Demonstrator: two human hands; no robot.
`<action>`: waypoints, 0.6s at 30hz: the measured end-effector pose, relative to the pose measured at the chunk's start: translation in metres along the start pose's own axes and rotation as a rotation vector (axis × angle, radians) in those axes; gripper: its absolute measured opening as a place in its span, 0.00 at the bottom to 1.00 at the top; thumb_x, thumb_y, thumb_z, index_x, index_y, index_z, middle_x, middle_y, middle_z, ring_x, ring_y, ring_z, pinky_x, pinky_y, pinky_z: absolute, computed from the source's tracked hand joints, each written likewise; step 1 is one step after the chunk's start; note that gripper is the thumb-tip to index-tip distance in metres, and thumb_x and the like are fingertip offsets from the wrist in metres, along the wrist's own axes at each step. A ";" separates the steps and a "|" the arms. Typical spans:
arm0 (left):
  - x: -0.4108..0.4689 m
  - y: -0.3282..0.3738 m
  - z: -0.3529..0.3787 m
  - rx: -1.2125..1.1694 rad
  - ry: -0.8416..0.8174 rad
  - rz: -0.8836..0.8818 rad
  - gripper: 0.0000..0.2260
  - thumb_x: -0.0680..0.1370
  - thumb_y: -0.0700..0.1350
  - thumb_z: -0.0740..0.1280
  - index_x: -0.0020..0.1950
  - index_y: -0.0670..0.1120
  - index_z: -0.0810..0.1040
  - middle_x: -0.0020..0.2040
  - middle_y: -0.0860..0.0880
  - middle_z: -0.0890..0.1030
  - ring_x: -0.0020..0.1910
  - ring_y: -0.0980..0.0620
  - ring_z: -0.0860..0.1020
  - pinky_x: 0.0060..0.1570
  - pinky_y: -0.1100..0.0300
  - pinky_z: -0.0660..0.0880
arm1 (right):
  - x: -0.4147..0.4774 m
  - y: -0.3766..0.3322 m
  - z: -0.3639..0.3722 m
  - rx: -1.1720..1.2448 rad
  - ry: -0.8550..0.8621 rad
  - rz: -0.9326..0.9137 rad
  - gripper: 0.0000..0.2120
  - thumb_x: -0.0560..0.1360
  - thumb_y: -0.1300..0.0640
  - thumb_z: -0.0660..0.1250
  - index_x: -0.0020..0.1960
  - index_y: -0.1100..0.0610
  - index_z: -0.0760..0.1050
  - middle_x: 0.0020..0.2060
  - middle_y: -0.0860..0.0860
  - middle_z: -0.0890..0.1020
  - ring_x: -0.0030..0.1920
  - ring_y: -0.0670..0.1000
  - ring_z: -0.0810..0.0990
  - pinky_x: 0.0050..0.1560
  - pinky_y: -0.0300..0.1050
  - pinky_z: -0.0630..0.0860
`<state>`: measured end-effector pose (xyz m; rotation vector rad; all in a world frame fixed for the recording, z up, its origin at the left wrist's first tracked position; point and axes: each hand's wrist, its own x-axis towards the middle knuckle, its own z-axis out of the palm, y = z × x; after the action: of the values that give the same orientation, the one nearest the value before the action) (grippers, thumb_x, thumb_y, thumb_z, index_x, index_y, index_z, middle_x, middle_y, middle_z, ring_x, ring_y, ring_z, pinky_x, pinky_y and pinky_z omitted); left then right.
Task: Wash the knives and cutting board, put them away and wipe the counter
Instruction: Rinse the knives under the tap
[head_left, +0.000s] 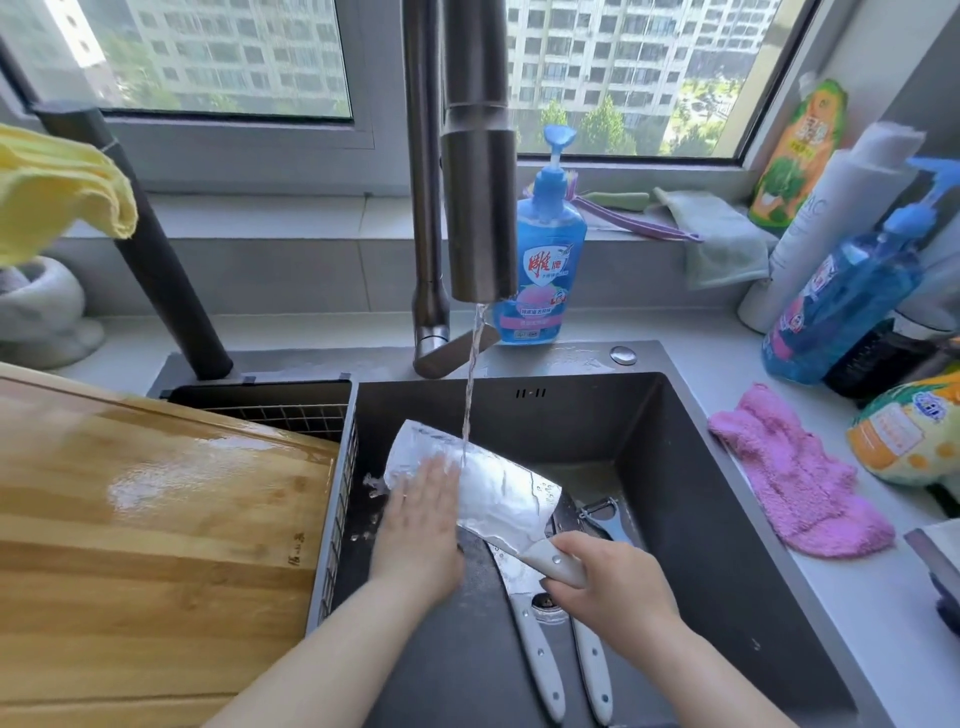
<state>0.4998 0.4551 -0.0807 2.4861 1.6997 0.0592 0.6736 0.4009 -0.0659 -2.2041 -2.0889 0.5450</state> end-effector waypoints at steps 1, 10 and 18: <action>-0.003 0.004 0.009 -0.015 0.039 0.096 0.36 0.75 0.46 0.58 0.75 0.43 0.39 0.73 0.49 0.37 0.74 0.51 0.39 0.68 0.54 0.29 | 0.000 -0.002 0.001 0.013 -0.001 -0.002 0.16 0.75 0.48 0.60 0.63 0.44 0.70 0.54 0.45 0.80 0.57 0.48 0.76 0.44 0.39 0.61; -0.012 -0.001 0.001 -0.066 -0.006 0.004 0.35 0.76 0.46 0.58 0.75 0.44 0.38 0.76 0.47 0.38 0.75 0.50 0.38 0.70 0.56 0.32 | -0.009 -0.001 0.002 0.007 -0.013 0.007 0.18 0.75 0.47 0.60 0.64 0.43 0.69 0.55 0.44 0.80 0.58 0.47 0.75 0.45 0.39 0.63; -0.005 -0.011 -0.008 -0.031 -0.001 -0.057 0.35 0.76 0.46 0.59 0.75 0.46 0.39 0.76 0.49 0.38 0.75 0.51 0.39 0.70 0.56 0.34 | -0.011 0.004 -0.002 0.020 0.015 0.007 0.17 0.74 0.45 0.61 0.63 0.42 0.70 0.56 0.43 0.79 0.57 0.47 0.75 0.44 0.38 0.61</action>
<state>0.4870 0.4556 -0.0735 2.4132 1.7543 0.0779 0.6776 0.3902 -0.0626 -2.1982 -2.0598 0.5458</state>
